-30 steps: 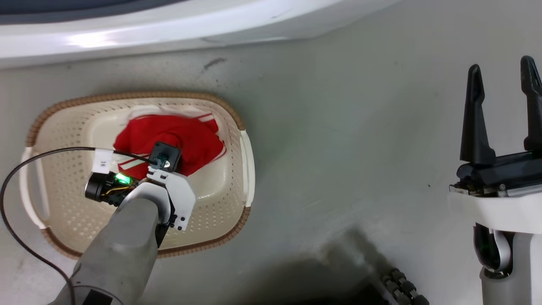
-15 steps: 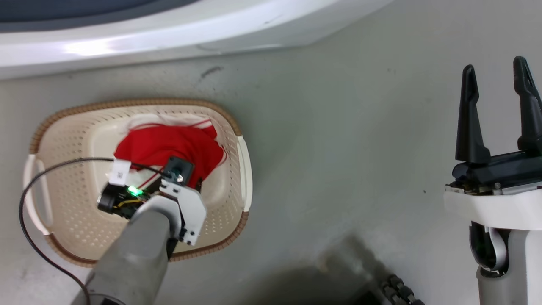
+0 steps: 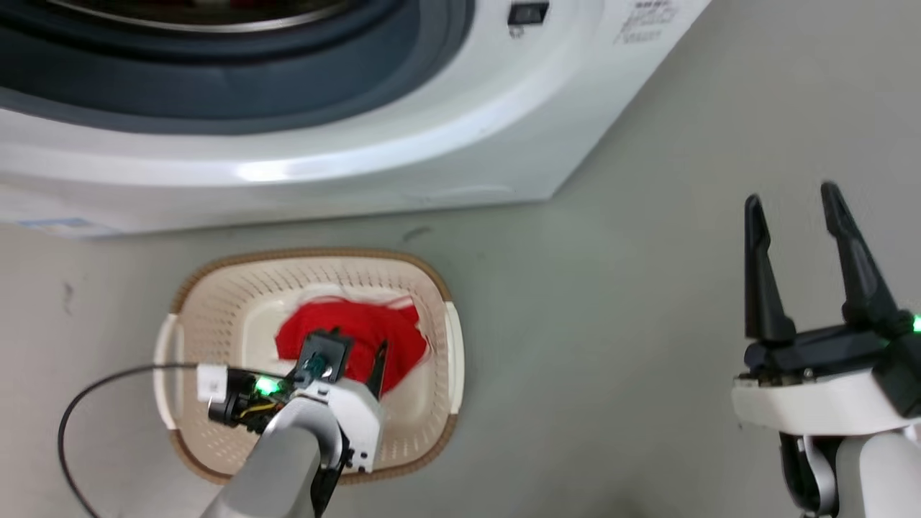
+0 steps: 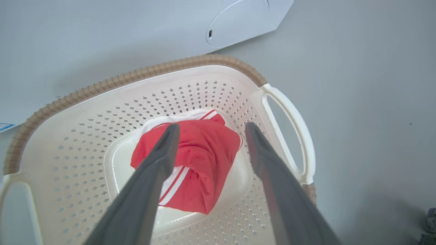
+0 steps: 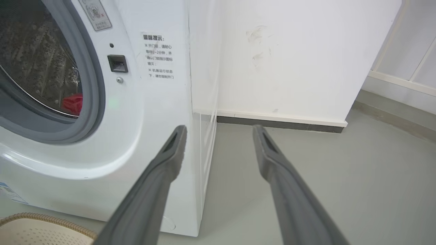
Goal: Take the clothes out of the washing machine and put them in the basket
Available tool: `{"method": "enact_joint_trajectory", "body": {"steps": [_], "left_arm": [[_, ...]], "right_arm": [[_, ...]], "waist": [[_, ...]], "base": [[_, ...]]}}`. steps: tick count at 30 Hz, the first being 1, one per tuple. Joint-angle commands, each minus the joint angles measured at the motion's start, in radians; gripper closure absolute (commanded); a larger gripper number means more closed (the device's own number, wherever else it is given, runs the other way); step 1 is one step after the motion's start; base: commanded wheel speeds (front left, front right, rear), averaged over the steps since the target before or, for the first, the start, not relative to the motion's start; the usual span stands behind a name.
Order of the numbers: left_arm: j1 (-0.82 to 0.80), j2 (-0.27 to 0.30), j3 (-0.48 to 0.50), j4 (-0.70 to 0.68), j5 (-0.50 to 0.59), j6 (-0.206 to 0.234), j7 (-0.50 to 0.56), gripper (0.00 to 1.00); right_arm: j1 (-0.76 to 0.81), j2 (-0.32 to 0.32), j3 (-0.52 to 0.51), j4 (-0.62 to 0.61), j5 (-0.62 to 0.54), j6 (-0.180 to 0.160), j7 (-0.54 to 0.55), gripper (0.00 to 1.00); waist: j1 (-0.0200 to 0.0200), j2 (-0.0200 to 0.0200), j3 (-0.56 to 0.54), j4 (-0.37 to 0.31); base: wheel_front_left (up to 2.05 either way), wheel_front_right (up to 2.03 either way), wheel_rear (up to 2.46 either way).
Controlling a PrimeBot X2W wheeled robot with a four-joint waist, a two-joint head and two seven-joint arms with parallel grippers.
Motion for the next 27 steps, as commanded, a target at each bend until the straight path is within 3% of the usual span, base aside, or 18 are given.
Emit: {"method": "enact_joint_trajectory", "body": {"steps": [1,11,27], "left_arm": [[0.019,0.003,0.014,-0.034,0.008,0.009,-0.002,0.00],[0.254,-0.005,0.183,-0.364,0.061,0.069,-0.002,0.00],[0.525,-0.087,0.452,-0.825,0.175,0.107,-0.002,0.00]], "right_arm": [[0.019,0.001,-0.001,0.004,-0.004,-0.001,-0.002,0.00],[0.108,0.001,0.006,0.021,-0.026,-0.001,-0.002,0.00],[0.226,0.001,0.023,0.031,-0.029,-0.001,-0.002,0.00]], "waist": [[0.0001,0.0000,-0.077,0.035],[0.0001,0.0000,-0.251,0.068],[0.0001,0.0000,-0.415,0.090]], "base": [[0.00,0.00,0.00],[0.00,0.00,0.00],[0.00,0.00,0.00]]}}
